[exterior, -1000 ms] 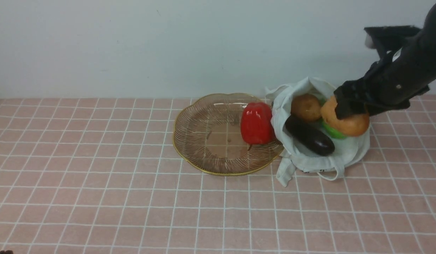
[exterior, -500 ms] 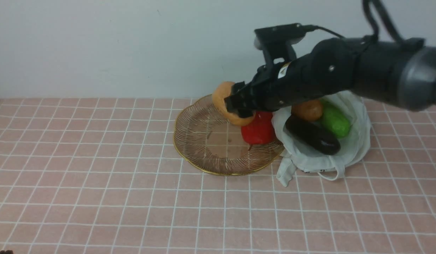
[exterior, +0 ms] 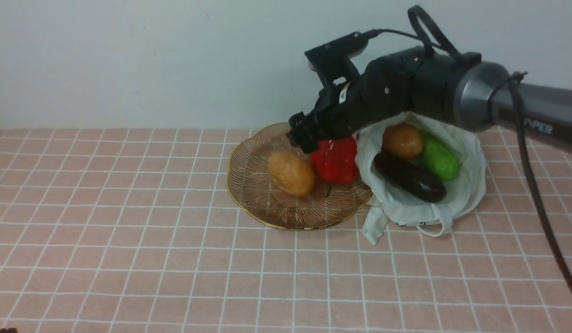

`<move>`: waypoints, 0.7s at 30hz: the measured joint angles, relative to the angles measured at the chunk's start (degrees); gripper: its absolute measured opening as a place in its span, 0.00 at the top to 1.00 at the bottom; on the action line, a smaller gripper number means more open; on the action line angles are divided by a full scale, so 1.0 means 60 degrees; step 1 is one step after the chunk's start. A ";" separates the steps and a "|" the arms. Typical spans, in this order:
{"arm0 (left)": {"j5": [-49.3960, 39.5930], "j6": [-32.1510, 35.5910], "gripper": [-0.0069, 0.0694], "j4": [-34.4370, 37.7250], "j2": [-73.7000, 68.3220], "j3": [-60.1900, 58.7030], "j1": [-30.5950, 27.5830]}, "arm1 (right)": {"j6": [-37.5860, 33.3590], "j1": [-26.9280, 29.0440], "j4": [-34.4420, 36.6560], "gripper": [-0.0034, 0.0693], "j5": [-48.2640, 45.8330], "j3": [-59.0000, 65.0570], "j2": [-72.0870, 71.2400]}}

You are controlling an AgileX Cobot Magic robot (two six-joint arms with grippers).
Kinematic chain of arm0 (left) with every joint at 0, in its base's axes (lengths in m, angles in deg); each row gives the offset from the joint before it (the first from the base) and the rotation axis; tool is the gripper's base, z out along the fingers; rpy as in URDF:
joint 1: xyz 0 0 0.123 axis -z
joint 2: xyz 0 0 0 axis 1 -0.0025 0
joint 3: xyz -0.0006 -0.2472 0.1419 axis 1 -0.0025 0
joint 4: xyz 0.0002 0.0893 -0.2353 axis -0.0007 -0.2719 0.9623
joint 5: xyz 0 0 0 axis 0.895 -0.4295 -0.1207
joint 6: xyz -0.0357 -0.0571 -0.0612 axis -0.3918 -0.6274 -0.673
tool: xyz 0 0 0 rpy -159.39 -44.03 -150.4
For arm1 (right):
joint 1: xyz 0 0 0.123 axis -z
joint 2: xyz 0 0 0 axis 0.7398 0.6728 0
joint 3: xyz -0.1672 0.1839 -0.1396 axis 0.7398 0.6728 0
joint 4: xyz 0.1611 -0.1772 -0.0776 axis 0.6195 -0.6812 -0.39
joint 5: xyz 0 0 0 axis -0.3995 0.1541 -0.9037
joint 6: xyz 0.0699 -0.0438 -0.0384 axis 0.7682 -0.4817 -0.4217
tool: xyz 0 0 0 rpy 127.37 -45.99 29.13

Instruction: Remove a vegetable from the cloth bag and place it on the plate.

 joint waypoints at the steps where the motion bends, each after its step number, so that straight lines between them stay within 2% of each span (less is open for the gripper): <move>1: 0.0000 0.0000 0.92 0.0000 0.0000 0.0000 0.0000 | 0.0000 0.0000 -0.0082 0.08 -0.0436 -0.0239 -0.0075; 2: 0.0000 0.0000 0.92 0.0000 0.0000 0.0000 0.0000 | 0.0000 0.0000 -0.0093 0.08 -0.0553 -0.0360 -0.0075; 5: 0.0000 0.0000 0.92 0.0000 0.0000 0.0000 0.0000 | 0.0000 0.0000 -0.0250 0.10 -0.3003 -0.1609 -0.0313; 6: 0.0000 0.0000 0.92 0.0000 0.0000 0.0000 0.0000 | 0.0000 0.0000 -0.0272 0.10 -0.3148 -0.1767 -0.0325; 8: 0.0000 0.0000 0.92 0.0000 0.0000 0.0000 0.0000 | 0.0000 0.0000 -0.0356 0.16 -0.4446 -0.2600 -0.0412; 10: 0.0000 0.0000 0.92 0.0000 0.0000 0.0000 0.0000 | 0.0000 0.0000 -0.0491 0.25 -0.4930 -0.3289 -0.0561; 12: 0.0000 0.0000 0.92 0.0000 0.0000 0.0000 0.0000 | 0.0000 0.0000 -0.0607 0.39 -0.5052 -0.3601 -0.0918; 14: 0.0000 0.0000 0.92 0.0000 0.0000 0.0000 0.0000 | 0.0000 0.0000 -0.0795 0.58 -0.5135 -0.3645 -0.1505; 16: 0.0000 0.0000 0.92 0.0000 0.0000 0.0000 0.0000 | 0.0009 0.0000 -0.0986 0.68 -0.5160 -0.3498 -0.1923; 18: 0.0000 0.0000 0.92 0.0000 0.0000 0.0000 0.0000 | 0.0045 0.0000 -0.1168 0.88 -0.5188 -0.2770 -0.3143; 21: 0.0000 0.0000 0.92 0.0000 0.0000 0.0000 0.0000 | 0.0408 0.0000 -0.1178 0.95 -0.5199 -0.1557 -0.4844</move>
